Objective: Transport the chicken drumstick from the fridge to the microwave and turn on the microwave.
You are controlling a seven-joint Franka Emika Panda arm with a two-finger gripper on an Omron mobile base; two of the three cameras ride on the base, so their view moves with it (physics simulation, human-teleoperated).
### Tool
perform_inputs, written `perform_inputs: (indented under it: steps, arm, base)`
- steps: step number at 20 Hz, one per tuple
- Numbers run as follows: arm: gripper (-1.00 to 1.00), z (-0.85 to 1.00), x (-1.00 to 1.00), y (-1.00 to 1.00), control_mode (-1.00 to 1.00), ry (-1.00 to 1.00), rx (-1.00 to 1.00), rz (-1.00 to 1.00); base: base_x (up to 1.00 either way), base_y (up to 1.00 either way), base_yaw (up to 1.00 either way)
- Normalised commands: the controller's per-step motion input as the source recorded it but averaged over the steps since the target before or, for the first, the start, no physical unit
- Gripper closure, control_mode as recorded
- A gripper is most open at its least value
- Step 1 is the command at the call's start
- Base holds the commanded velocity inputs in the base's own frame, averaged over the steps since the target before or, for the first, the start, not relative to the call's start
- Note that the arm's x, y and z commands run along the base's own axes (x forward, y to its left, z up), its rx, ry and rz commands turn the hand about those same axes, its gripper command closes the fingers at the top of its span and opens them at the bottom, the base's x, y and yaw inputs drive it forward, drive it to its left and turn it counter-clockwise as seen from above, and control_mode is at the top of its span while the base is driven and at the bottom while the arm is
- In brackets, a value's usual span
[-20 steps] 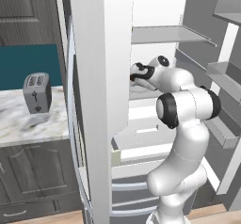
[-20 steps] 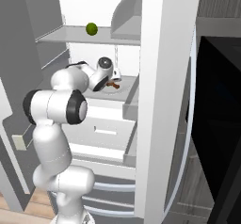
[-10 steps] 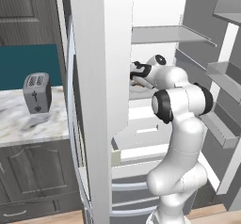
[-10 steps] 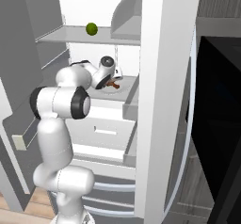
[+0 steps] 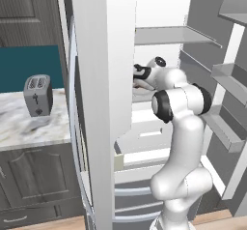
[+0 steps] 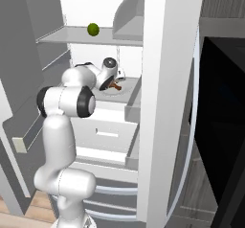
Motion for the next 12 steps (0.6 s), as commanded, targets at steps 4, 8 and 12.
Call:
perform_inputs:
  steps: [4, 8, 12]
  arm:
    - [-1.00, -0.11, 0.20, 0.01, -1.00, 0.01, -0.01, 0.04]
    - [-1.00, -0.09, 0.18, 0.01, -1.00, 0.02, 0.00, 0.04]
    - [-1.00, -0.14, 0.14, 0.00, -1.00, 0.04, 0.00, 0.03]
  base:
    - [0.00, 0.00, 0.00]
    - [0.00, 0.00, 0.00]
    - [0.00, 0.00, 0.00]
